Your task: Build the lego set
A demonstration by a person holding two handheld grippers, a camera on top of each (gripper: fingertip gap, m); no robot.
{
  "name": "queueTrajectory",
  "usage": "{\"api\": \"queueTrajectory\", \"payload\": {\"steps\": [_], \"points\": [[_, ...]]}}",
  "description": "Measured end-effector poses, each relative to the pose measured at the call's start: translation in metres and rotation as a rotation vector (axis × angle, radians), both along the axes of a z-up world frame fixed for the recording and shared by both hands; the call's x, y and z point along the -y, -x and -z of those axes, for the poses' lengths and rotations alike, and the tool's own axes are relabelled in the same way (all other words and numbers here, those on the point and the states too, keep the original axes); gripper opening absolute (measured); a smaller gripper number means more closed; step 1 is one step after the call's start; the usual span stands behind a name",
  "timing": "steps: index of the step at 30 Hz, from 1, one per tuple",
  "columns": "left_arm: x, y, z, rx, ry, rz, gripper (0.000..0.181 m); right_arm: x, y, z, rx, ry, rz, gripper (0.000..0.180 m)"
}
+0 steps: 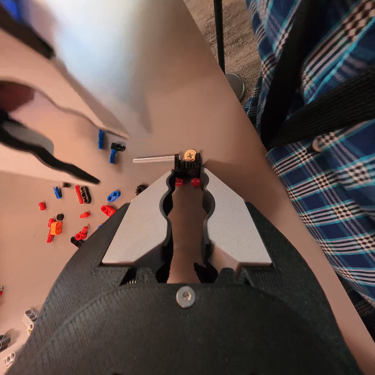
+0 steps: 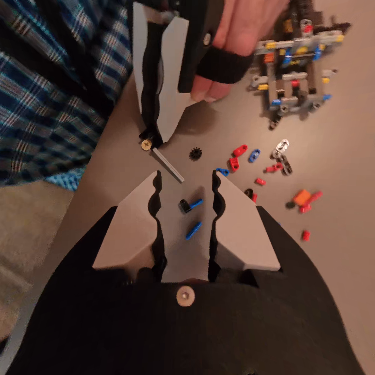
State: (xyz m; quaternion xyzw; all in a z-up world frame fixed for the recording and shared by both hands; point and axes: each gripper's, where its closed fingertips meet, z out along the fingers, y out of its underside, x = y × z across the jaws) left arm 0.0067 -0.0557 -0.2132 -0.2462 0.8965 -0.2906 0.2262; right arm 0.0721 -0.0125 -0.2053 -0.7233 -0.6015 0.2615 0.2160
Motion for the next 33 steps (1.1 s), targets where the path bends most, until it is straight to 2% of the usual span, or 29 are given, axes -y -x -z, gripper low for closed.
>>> {"api": "queueTrajectory", "payload": {"steps": [4,6,8,13,17,19,25,33], "points": [[-0.007,-0.004,0.004,-0.009,0.002,-0.02,0.023,0.002,-0.009,-0.002,-0.03,-0.038,0.317,0.053],[-0.009,-0.007,0.006,-0.012,0.005,-0.023,0.023,0.013,-0.004,-0.002,-0.062,-0.037,0.424,0.058],[-0.009,-0.011,0.009,-0.015,0.006,-0.027,0.023,0.024,0.005,-0.005,-0.106,-0.056,0.502,0.051],[-0.008,-0.013,0.016,-0.027,-0.001,-0.03,0.022,0.049,0.033,0.001,-0.109,-0.141,0.554,0.024],[-0.008,-0.014,0.02,-0.036,-0.004,-0.021,0.022,0.047,0.038,0.017,0.012,-0.267,0.566,0.016],[-0.008,-0.015,0.022,-0.037,-0.001,-0.022,0.022,0.048,0.046,0.021,0.016,-0.249,0.558,0.011],[-0.01,-0.011,0.02,-0.05,0.018,-0.027,0.022,0.041,0.041,0.015,-0.064,-0.155,0.694,0.014],[-0.008,-0.011,0.016,-0.046,0.011,-0.031,0.022,0.043,0.048,0.028,0.092,-0.313,0.579,0.009]]}}
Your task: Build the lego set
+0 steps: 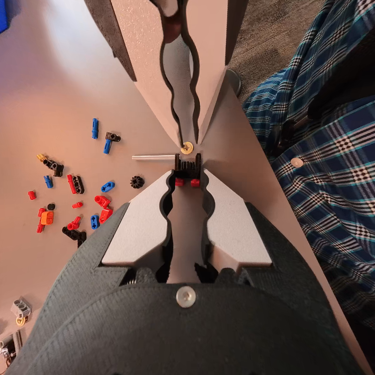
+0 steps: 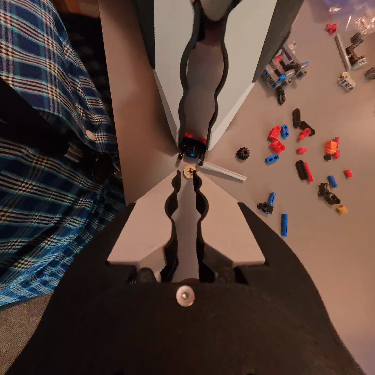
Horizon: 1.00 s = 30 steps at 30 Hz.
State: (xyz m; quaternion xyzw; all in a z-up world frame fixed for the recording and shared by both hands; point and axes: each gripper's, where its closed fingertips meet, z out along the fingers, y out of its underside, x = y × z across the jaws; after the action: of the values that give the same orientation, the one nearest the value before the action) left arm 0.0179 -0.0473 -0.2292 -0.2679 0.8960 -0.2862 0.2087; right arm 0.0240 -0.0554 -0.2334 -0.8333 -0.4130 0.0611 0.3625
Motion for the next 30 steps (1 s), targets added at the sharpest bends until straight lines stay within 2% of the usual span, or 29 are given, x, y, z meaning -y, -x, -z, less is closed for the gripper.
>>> {"api": "queueTrajectory", "payload": {"steps": [4,12,17,30], "points": [[0.002,0.006,-0.003,-0.002,0.011,-0.002,0.022,-0.002,0.0,-0.001,-0.013,-0.019,0.006,0.0],[0.003,0.005,-0.005,-0.003,0.01,-0.004,0.022,-0.005,0.0,-0.002,-0.067,-0.041,0.034,0.007],[-0.002,0.005,-0.004,-0.011,-0.009,-0.014,0.022,-0.007,0.0,0.0,-0.013,-0.059,0.013,0.012],[-0.007,0.008,-0.003,-0.025,-0.01,-0.027,0.022,-0.013,0.003,0.001,0.045,-0.063,-0.042,0.005]]}}
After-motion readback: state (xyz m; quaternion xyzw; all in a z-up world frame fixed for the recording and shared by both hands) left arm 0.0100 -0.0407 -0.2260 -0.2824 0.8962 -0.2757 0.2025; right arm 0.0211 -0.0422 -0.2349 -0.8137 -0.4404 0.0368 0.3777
